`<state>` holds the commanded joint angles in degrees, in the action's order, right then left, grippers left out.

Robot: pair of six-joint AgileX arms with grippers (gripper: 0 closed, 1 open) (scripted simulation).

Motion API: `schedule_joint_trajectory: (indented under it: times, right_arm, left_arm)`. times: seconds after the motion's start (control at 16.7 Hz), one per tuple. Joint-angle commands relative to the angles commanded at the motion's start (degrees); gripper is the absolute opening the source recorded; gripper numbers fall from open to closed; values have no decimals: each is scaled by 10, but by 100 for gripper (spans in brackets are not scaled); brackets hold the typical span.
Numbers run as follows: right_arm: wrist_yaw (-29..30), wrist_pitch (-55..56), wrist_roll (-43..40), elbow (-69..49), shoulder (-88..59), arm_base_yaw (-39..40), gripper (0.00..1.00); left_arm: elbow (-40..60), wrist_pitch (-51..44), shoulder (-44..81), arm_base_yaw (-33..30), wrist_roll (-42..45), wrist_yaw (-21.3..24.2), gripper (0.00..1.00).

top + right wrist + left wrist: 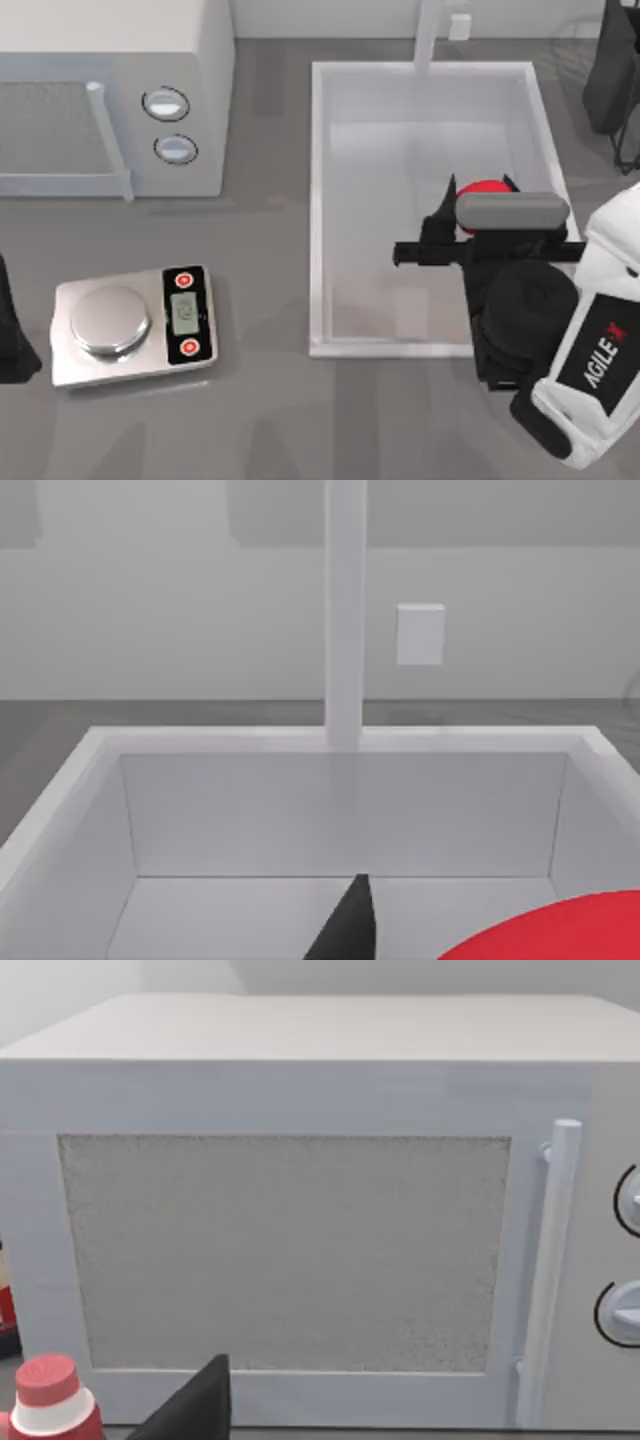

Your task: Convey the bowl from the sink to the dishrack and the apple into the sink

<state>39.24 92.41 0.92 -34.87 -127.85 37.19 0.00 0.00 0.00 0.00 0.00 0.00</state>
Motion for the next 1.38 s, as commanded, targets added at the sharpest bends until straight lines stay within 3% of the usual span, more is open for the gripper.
schedule_joint_trajectory:
  times: [0.06,0.84,1.38]
  right_arm:
    - [0,0,0,0,0,0,0]
    - [0,0,0,0,0,0,98]
    - [0,0,0,0,0,0,100]
  left_arm:
    - [0,0,0,0,0,0,100]
    - [0,0,0,0,0,0,100]
    - [0,0,0,0,0,0,100]
